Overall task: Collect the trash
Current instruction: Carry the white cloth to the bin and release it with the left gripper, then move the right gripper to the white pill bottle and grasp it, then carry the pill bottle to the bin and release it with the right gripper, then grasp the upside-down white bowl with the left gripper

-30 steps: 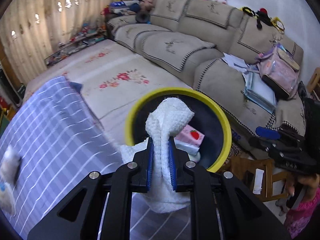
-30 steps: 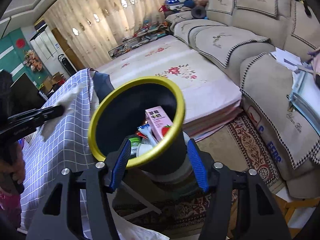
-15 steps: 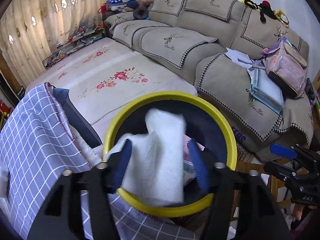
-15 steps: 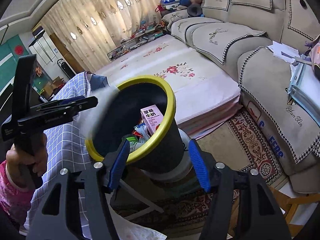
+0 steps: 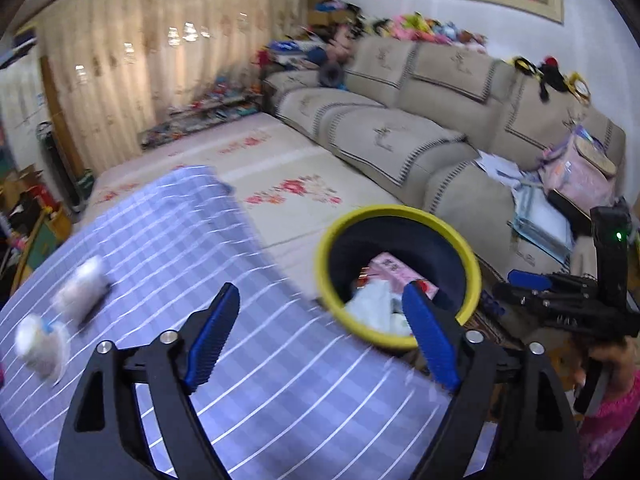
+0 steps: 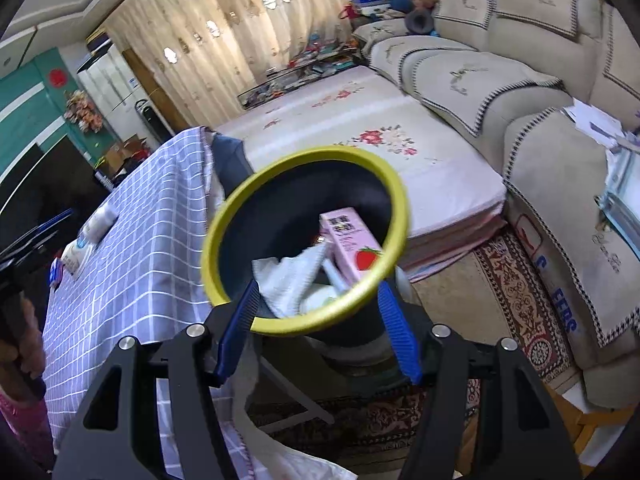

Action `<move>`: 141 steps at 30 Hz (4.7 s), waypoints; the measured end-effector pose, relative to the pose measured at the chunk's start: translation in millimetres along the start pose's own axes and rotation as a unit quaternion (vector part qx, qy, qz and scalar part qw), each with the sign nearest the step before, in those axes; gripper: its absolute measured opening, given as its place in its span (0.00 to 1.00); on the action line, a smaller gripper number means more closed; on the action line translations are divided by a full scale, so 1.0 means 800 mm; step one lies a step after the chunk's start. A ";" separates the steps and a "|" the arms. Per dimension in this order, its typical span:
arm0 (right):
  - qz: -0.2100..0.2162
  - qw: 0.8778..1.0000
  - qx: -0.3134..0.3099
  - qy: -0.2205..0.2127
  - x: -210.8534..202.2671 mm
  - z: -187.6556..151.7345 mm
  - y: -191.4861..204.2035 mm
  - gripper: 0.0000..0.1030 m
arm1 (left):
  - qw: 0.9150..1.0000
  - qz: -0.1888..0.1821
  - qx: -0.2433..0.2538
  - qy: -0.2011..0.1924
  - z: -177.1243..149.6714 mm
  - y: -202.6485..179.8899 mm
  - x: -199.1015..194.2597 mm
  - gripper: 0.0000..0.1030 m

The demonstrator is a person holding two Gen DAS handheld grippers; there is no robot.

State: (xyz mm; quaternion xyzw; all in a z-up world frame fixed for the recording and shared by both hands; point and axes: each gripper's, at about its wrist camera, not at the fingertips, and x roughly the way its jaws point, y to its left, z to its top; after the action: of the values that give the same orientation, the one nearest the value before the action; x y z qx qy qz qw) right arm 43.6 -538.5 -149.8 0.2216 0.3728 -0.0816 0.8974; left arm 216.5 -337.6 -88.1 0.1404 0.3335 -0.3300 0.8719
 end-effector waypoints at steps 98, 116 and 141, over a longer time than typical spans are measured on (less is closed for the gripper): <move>-0.131 0.988 -0.056 0.055 0.176 0.047 0.083 0.78 | 0.954 0.207 -0.215 -0.027 -0.210 0.367 -0.109 0.95; -0.082 0.995 -0.054 -0.007 0.111 0.029 0.109 0.84 | 0.969 0.152 -0.195 0.022 -0.181 0.347 -0.077 0.95; -0.062 0.996 -0.059 0.010 0.124 0.017 0.113 0.84 | 0.963 0.190 -0.179 0.060 -0.104 0.398 0.051 0.84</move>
State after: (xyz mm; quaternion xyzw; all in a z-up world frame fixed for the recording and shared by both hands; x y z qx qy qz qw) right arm 151.1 -462.3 -180.8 0.1456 0.3988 -0.1128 0.8983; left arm 412.1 -82.0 -169.0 0.0624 0.4063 -0.0842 0.9077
